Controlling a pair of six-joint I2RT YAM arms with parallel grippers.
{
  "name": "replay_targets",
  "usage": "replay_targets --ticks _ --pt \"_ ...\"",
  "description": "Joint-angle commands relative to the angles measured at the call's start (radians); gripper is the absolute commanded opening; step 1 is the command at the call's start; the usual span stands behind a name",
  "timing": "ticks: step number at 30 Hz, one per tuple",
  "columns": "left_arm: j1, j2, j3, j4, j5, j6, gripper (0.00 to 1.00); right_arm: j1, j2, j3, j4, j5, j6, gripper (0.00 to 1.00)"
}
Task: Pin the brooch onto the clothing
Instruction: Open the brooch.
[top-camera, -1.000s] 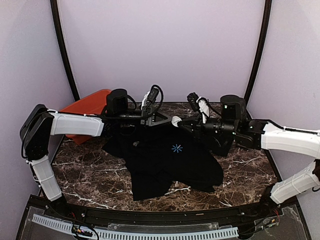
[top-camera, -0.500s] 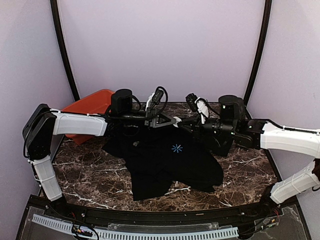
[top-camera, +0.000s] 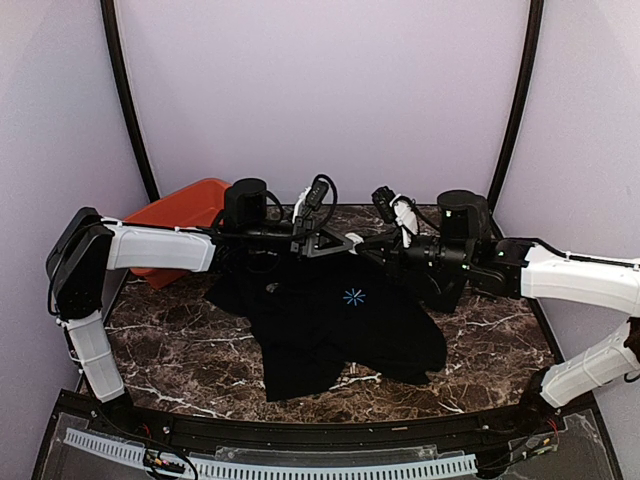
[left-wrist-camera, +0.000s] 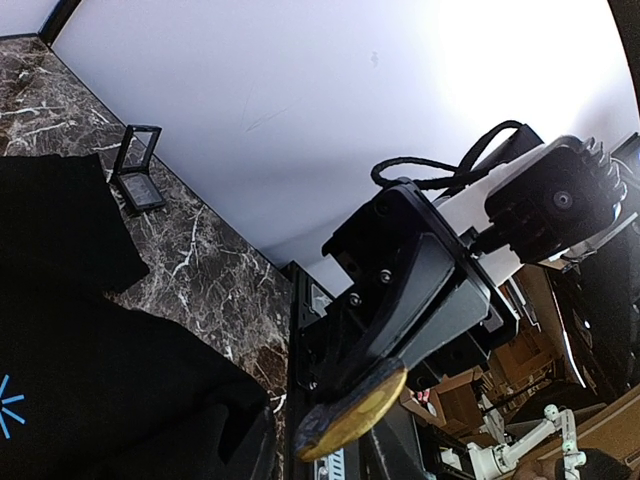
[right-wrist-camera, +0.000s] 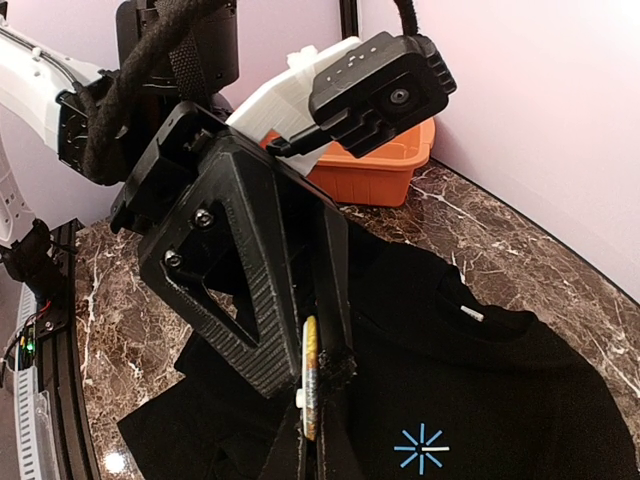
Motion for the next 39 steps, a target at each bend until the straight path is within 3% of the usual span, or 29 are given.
replay_targets --ticks 1,26,30,39 --pt "-0.004 -0.007 0.006 0.004 -0.002 0.015 0.26 0.009 -0.027 0.0 0.033 -0.007 -0.009 0.0" --pt "-0.004 0.003 0.008 0.019 -0.028 0.001 0.14 0.01 -0.015 0.017 0.028 -0.03 0.027 0.0" --pt "-0.004 0.003 0.016 -0.022 -0.065 0.029 0.08 0.016 -0.001 0.03 0.042 -0.039 0.06 0.0" --pt "-0.013 -0.029 0.034 -0.161 -0.175 0.133 0.07 0.032 0.033 0.066 0.012 0.018 0.078 0.0"
